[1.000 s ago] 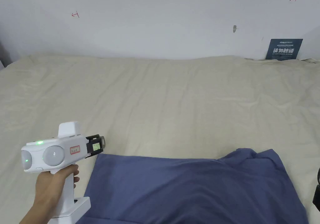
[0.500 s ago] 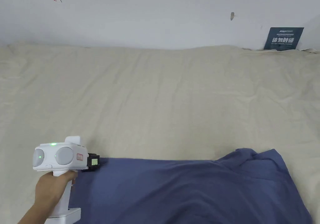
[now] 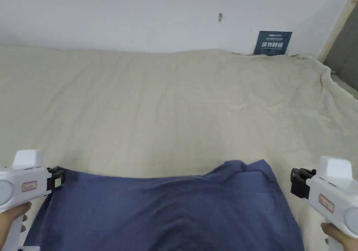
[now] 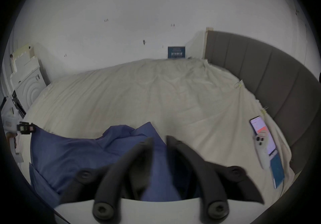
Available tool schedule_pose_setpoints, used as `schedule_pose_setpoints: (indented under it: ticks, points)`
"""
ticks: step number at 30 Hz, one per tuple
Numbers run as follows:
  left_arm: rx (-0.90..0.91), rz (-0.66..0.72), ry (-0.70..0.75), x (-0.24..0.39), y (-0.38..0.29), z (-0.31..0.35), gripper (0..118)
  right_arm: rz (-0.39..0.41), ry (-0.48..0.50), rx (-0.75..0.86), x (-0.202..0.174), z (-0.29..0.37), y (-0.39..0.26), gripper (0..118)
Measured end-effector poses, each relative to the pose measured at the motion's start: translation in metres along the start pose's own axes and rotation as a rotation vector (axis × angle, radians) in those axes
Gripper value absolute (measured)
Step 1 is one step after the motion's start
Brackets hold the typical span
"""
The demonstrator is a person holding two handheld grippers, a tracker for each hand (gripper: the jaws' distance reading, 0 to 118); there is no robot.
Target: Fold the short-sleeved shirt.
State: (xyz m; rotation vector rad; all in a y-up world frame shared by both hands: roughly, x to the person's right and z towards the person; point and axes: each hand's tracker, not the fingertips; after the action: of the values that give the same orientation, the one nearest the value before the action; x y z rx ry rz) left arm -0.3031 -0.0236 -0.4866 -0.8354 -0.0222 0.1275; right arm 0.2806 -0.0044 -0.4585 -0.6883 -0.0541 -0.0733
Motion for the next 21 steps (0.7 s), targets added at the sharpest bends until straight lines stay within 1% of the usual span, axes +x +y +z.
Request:
schedule_pose_setpoints:
  ticks: [1, 2, 3, 6, 8, 11, 12, 14, 16, 17, 18, 20, 21]
  points:
    - [0.008, 0.000, -0.009, 0.000, 0.000, 0.009, 1, -0.002, -0.001, -0.039, 0.001, -0.016, 0.005, 47]
    - [0.020, -0.003, -0.018, 0.000, 0.000, 0.017, 1, 0.016, 0.002, -0.072, 0.001, -0.033, 0.009, 72]
    - [0.025, -0.005, -0.023, 0.000, 0.001, 0.024, 1, 0.014, 0.013, -0.082, 0.001, -0.047, 0.011, 88]
    - [0.033, -0.012, -0.030, 0.001, 0.000, 0.037, 1, 0.088, 0.008, -0.157, -0.007, -0.086, 0.015, 89]
    - [0.033, -0.014, -0.030, -0.001, 0.001, 0.038, 1, 0.083, 0.016, -0.195, -0.009, -0.108, 0.014, 89]
    - [0.031, -0.018, -0.028, -0.002, 0.001, 0.037, 1, 0.159, 0.034, -0.266, -0.015, -0.132, 0.007, 88]
    - [0.029, -0.017, -0.027, -0.002, 0.001, 0.037, 1, 0.158, 0.039, -0.291, -0.016, -0.137, 0.005, 85]
    - [0.024, -0.015, -0.025, -0.002, 0.000, 0.037, 1, 0.136, 0.061, -0.305, -0.022, -0.135, -0.002, 59]
    - [0.017, -0.016, -0.024, -0.002, -0.001, 0.033, 1, 0.123, 0.059, -0.297, -0.024, -0.131, -0.005, 41]
    - [0.015, -0.015, -0.023, -0.002, -0.002, 0.033, 1, 0.095, 0.077, -0.276, -0.026, -0.121, -0.007, 11]
    - [0.013, -0.014, -0.019, -0.002, -0.003, 0.033, 1, 0.081, 0.089, -0.252, -0.027, -0.113, -0.008, 1]
    - [0.014, -0.010, -0.013, -0.003, -0.004, 0.031, 1, 0.094, 0.114, -0.224, -0.028, -0.095, -0.006, 1]
    - [0.014, -0.006, -0.011, -0.004, -0.004, 0.032, 1, 0.109, 0.107, -0.201, -0.028, -0.083, -0.004, 1]
